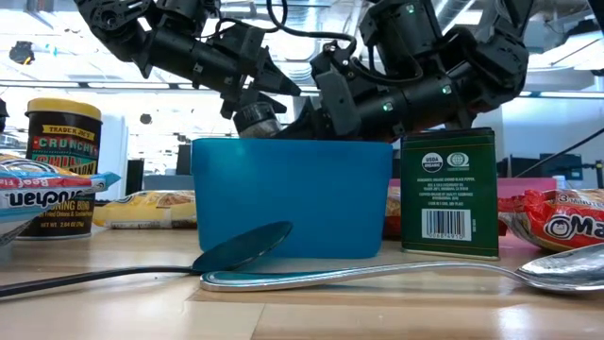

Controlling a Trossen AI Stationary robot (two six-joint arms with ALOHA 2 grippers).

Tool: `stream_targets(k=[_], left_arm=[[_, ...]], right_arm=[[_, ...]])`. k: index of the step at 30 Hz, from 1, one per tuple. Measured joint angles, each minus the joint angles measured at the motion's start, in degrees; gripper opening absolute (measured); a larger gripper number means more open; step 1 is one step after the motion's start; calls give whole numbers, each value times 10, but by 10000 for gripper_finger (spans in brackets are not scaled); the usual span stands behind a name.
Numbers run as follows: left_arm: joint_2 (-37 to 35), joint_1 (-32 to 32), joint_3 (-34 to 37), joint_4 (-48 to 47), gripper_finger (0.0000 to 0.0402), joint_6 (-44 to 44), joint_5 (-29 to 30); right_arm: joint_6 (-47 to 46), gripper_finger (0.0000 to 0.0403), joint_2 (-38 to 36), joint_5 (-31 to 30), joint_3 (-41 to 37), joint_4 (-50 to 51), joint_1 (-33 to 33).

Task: Pick & Place Food Item
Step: Put the green seasoning bottle into the blue bin

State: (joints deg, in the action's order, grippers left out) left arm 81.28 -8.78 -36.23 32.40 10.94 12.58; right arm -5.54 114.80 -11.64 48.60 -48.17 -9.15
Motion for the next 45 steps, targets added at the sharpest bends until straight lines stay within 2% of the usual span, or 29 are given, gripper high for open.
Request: stream_targets(k=[6,17,45], left_arm=[[0,0,0,0,292,0,0],[0,0,0,0,292,0,-5],[0,0,0,0,292,0,-5]], right_arm=[[0,162,0,24,0,1,4],[-6,225,0,29,0,1,7],[-5,224,-1,28,0,14,7]])
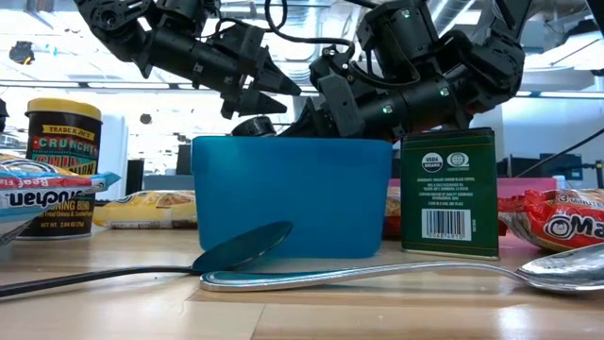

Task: Pick & Place Food Item
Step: Put the green seasoning bottle into the blue bin

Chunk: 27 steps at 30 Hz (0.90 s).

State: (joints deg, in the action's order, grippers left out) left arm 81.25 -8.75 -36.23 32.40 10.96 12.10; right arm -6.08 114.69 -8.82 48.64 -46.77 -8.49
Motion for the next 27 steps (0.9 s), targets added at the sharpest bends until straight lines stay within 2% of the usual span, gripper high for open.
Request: stream_targets(k=[20,27], left_arm=[[0,0,0,0,292,0,0],[0,0,0,0,292,0,0]], right_arm=[[5,224,0,0,0,-3,0],[5,237,0,0,0,-5,0]])
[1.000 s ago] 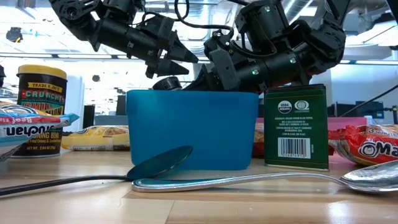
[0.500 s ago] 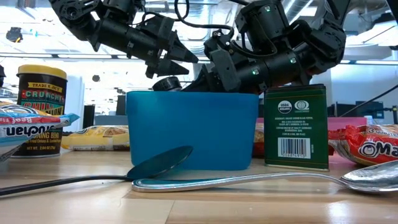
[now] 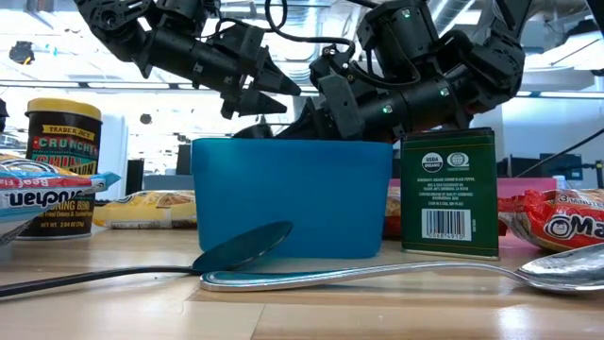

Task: Pick & Place Food Item
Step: Put the green seasoning bottle into the blue bin

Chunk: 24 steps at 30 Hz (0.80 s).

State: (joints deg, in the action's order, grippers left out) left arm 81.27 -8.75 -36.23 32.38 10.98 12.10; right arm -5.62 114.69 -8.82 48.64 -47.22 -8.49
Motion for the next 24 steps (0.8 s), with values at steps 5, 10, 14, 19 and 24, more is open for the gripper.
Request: stream_targets(k=[5,10,14,19,24], left_arm=[[0,0,0,0,292,0,0],[0,0,0,0,292,0,0],[0,0,0,0,292,0,0],[0,0,0,0,292,0,0],[0,0,0,0,292,0,0]], right_arm=[[0,244,0,0,0,0,0],[0,245,0,0,0,0,0],[0,245,0,0,0,0,0],[0,245,-3,0,4,0,0],[0,245,-4,0,22,23,0]])
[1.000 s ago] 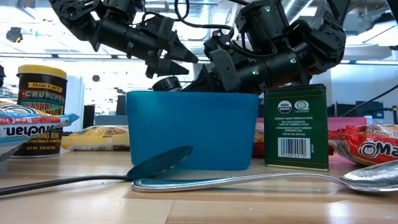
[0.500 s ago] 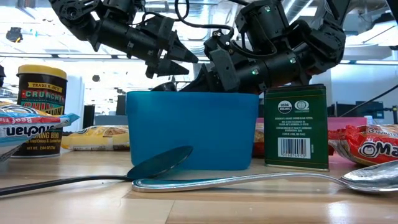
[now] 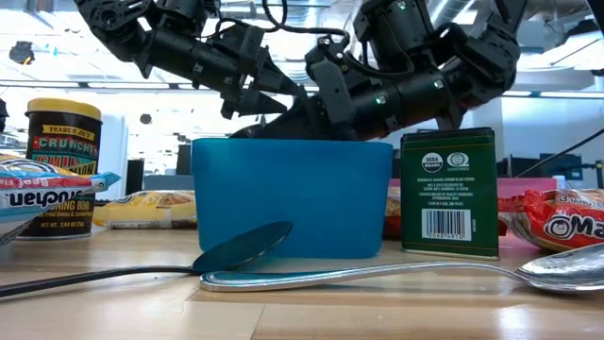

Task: Pick & Place Food Item
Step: Put the green seasoning bottle into the blue bin

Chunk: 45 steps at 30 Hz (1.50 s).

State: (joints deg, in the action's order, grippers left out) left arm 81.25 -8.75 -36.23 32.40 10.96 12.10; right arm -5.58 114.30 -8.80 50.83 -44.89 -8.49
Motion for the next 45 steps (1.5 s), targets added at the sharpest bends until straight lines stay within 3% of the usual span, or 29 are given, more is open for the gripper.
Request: stream_targets(k=[14,25,45], left_arm=[[0,0,0,0,292,0,0],[0,0,0,0,292,0,0],[0,0,0,0,292,0,0]], right_arm=[[0,245,0,0,31,57,0],[2,212,0,0,31,55,0],[16,212,0,0,31,55,-5]])
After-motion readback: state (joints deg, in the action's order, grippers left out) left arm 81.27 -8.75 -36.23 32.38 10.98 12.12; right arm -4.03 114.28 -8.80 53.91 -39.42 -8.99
